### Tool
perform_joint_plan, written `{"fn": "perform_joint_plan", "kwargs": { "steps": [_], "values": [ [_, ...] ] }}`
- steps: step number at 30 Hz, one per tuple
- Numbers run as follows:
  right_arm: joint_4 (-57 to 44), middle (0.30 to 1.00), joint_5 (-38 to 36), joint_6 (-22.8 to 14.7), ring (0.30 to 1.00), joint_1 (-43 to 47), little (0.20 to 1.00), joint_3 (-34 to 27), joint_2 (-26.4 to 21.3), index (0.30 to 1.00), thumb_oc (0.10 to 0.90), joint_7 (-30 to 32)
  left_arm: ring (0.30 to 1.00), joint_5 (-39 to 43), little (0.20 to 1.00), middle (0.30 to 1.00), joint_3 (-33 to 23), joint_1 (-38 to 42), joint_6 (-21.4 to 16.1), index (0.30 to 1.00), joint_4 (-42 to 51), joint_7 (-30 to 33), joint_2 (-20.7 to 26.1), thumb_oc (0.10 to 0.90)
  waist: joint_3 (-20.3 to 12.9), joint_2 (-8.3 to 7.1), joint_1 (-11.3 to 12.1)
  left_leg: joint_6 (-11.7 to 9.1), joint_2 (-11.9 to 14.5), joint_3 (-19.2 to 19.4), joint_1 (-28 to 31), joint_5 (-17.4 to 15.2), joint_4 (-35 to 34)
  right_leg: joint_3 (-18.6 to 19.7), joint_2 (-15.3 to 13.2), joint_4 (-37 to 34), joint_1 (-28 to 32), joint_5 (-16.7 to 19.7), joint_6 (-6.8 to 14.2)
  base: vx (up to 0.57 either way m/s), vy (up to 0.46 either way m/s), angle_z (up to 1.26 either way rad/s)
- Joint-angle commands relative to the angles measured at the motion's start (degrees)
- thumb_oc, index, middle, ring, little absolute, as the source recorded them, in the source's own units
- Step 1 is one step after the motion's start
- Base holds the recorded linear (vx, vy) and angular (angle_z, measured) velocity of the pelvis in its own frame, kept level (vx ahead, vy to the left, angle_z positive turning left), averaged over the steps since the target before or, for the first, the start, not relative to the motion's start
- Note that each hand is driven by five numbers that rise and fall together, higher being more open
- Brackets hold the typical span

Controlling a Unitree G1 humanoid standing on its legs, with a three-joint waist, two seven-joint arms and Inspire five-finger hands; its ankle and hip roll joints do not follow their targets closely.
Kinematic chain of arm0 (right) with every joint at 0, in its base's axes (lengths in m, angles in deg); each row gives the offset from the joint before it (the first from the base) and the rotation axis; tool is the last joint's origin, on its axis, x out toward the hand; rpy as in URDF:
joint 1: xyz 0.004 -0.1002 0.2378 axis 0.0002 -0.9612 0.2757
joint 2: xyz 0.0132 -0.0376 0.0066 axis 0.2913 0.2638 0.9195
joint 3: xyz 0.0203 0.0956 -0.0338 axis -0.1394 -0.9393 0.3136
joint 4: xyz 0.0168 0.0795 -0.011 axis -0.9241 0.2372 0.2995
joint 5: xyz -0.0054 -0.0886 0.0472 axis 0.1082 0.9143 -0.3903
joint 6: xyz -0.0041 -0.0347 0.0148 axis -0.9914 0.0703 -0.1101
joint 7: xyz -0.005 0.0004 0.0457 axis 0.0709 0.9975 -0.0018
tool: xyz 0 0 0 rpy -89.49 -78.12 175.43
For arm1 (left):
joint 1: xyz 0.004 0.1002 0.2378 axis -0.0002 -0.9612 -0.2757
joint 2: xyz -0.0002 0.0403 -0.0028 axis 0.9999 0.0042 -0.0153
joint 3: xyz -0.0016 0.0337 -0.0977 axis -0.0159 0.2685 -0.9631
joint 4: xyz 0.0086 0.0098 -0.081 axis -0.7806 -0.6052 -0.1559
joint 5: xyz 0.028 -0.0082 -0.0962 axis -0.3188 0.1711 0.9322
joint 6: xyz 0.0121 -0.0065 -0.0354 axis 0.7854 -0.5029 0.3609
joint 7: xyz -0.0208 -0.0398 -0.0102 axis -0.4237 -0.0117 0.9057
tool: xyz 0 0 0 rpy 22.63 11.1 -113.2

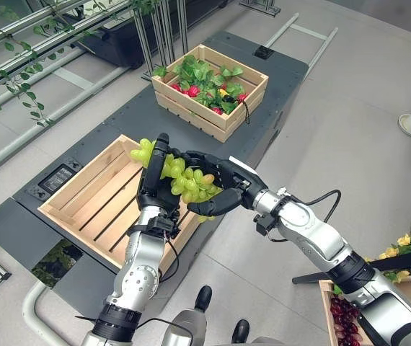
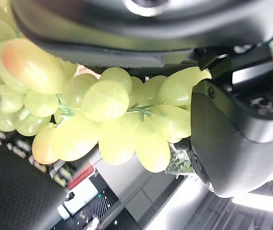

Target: Pick up the fruits from the basket on one side to the basket on the other side

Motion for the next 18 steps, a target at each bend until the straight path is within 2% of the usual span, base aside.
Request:
{"fn": "perform_joint_plan", "kwargs": {
  "steps": [1,6,7,8,9,10,11,12,13,18],
  "values": [
    [-0.65,0.9,-1.63,-2.55,0.9,-2.49,0.9,1.88,3.4,0.9,0.8,-1.25,0.3,-0.04,0.3,0.3,1.79,4.83,-6.99,0.3,5.82,-6.15,-1.8,0.4,-11.94,-0.28,-0.57,0.97,-2.34,-0.18,3.01,-7.72,-0.45,-0.13,-2.11,1.52,-4.61,4.09,1.35,0.0,0.0,0.0],
    [0.03,0.9,-0.62,-1.51,0.9,-2.61,0.9,1.82,2.81,0.9,0.8,-1.04,0.3,0.24,0.3,0.3,2.25,5.3,-6.95,0.3,6.09,-6.41,-1.76,0.4,-11.99,-0.25,-0.88,0.99,-2.36,-0.12,3.05,-7.76,-0.45,0.06,-2.05,1.6,-4.69,4.08,1.37,0.0,0.0,0.0],
    [0.07,0.865,-0.69,-1.16,0.865,-2.52,0.865,1.79,2.68,0.865,0.776,-0.84,0.3,0.4,0.3,0.3,2.21,5.36,-6.93,0.3,6.03,-6.6,-1.82,0.4,-12.02,-0.26,-0.93,0.97,-2.33,-0.08,3.05,-7.78,-0.45,0.08,-2.07,1.61,-4.73,4.08,1.4,0.0,0.0,0.0],
    [0.35,0.662,-0.42,-0.79,0.662,-2.52,0.662,1.71,2.62,0.662,0.642,-0.54,0.3,0.68,0.3,0.3,2.22,5.57,-7.09,0.3,5.8,-7.14,-1.87,0.4,-11.91,-0.28,-1.05,1.0,-2.33,-0.04,3.2,-7.86,-0.45,0.15,-2.07,1.64,-4.65,4.06,1.37,0.0,0.0,0.0],
    [0.52,0.58,-0.13,-0.66,0.58,-2.55,0.58,1.63,2.6,0.58,0.587,-0.4,0.3,0.71,0.3,0.3,2.22,5.67,-7.1,0.3,5.73,-7.48,-1.87,0.4,-11.89,-0.28,-1.09,1.0,-2.34,-0.03,3.22,-7.87,-0.45,0.18,-2.07,1.62,-4.64,4.08,1.36,0.0,0.0,0.0],
    [0.56,0.549,0.02,-0.54,0.549,-2.6,0.549,1.59,2.59,0.549,0.566,-0.35,0.3,0.66,0.3,0.3,2.21,5.71,-7.13,0.3,5.71,-7.61,-1.88,0.4,-11.92,-0.28,-1.12,1.0,-2.35,-0.04,3.2,-7.87,-0.45,0.2,-2.06,1.59,-4.64,4.09,1.35,0.0,0.0,0.0],
    [0.84,0.401,0.53,-0.17,0.401,-2.72,0.401,1.48,2.59,0.401,0.467,-0.12,0.3,0.49,0.3,0.3,2.21,5.87,-7.29,0.3,5.8,-8.16,-2.05,0.4,-11.94,-0.25,-1.22,1.02,-2.35,-0.02,3.25,-7.92,-0.45,0.27,-2.07,1.59,-4.63,4.07,1.35,0.0,0.0,0.0],
    [1.05,0.328,0.75,-0.2,0.328,-2.76,0.328,1.51,2.63,0.328,0.419,0.14,0.3,0.41,0.3,0.3,2.28,5.94,-7.33,0.3,6.0,-8.19,-2.03,0.4,-11.95,-0.21,-1.29,1.03,-2.34,0.0,3.34,-7.96,-0.45,0.33,-2.06,1.6,-4.59,4.08,1.36,0.0,0.0,0.0],
    [1.06,0.3,0.72,-0.17,0.3,-2.86,0.3,1.44,2.64,0.3,0.4,0.26,0.3,0.37,0.3,0.3,2.32,6.05,-7.33,0.3,6.4,-8.06,-1.98,0.4,-11.97,-0.15,-1.36,1.05,-2.36,0.03,3.36,-8.0,-0.45,0.37,-2.06,1.59,-4.58,4.06,1.37,0.0,0.0,0.0],
    [0.91,0.3,0.81,0.07,0.3,-2.88,0.3,0.92,2.86,0.3,0.4,1.12,0.3,0.59,0.3,0.3,2.42,6.5,-7.35,0.3,6.56,-8.52,-1.97,0.4,-11.97,0.0,-1.65,1.04,-2.36,0.14,3.53,-8.12,-0.45,0.62,-2.04,1.65,-4.55,4.02,1.39,0.0,0.0,0.0]
  ]
}}
